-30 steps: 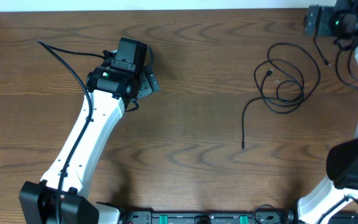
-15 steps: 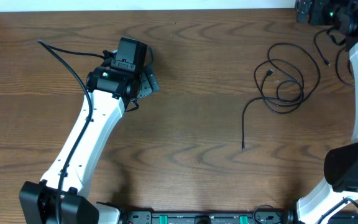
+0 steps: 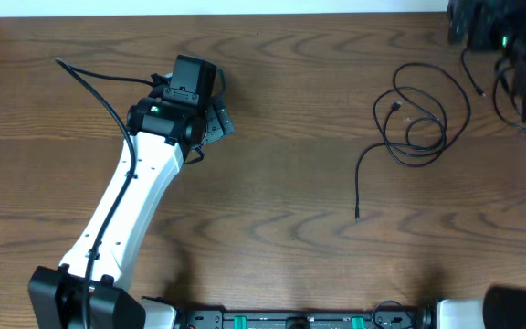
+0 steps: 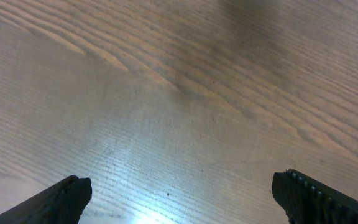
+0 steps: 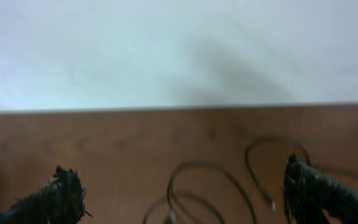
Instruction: Untangle cables
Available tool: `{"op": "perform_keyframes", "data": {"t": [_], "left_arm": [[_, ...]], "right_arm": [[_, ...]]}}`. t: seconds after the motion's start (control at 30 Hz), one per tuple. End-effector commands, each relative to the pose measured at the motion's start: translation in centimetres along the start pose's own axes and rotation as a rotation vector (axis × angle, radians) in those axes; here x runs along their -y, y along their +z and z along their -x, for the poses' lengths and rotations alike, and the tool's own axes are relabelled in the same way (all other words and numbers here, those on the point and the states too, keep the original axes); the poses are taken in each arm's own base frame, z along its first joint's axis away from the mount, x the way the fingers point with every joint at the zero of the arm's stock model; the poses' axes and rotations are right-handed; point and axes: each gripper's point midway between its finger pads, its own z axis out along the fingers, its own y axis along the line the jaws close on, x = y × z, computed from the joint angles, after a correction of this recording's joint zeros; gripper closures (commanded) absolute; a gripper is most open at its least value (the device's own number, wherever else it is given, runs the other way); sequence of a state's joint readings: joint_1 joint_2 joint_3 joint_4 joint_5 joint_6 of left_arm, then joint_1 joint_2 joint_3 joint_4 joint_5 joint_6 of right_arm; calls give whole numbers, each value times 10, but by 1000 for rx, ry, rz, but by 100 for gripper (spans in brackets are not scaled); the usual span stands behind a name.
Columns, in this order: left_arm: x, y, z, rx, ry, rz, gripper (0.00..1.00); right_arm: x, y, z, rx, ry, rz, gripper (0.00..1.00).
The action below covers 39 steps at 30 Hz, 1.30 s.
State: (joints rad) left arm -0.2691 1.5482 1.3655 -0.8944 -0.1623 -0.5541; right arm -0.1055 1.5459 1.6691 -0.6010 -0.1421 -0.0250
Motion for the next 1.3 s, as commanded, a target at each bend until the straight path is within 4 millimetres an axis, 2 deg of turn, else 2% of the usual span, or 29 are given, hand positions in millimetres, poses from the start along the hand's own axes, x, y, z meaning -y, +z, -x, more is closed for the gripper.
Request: {"op": "perform_keyframes", "data": {"t": [0.0, 0.17, 0.27, 0.53, 0.67, 0.8, 0.87, 1.03, 1.2, 1.27], "left_arm": [[-1, -6, 4, 16, -20, -5, 0], [-1, -6, 4, 16, -20, -5, 0], [-1, -6, 4, 16, -20, -5, 0], [-1, -6, 4, 16, -20, -5, 0], [-1, -6, 4, 16, -20, -5, 0], [-1, -6, 4, 16, -20, -5, 0], [-1, -6, 4, 16, -20, -5, 0], [-1, -6, 4, 16, -20, -5, 0], [-1, -6, 4, 16, -20, -5, 0], [-1, -6, 4, 16, -20, -5, 0]], "right_arm": [[-5, -19, -33, 14, -40, 2, 1], [-10, -44, -60, 108, -53, 1, 1], [-25, -67, -67, 180, -69, 64, 1], [-66, -150, -62, 355, -130, 234, 1], [-77, -202, -58, 456, -160, 253, 1], [-92, -236, -64, 506, -190, 313, 1], [-98, -251, -70, 520, -203, 341, 1], [-99, -278, -78, 568, -214, 315, 1], [-103, -295, -92, 574, -222, 320, 1], [-104, -302, -93, 597, -234, 315, 1]]}}
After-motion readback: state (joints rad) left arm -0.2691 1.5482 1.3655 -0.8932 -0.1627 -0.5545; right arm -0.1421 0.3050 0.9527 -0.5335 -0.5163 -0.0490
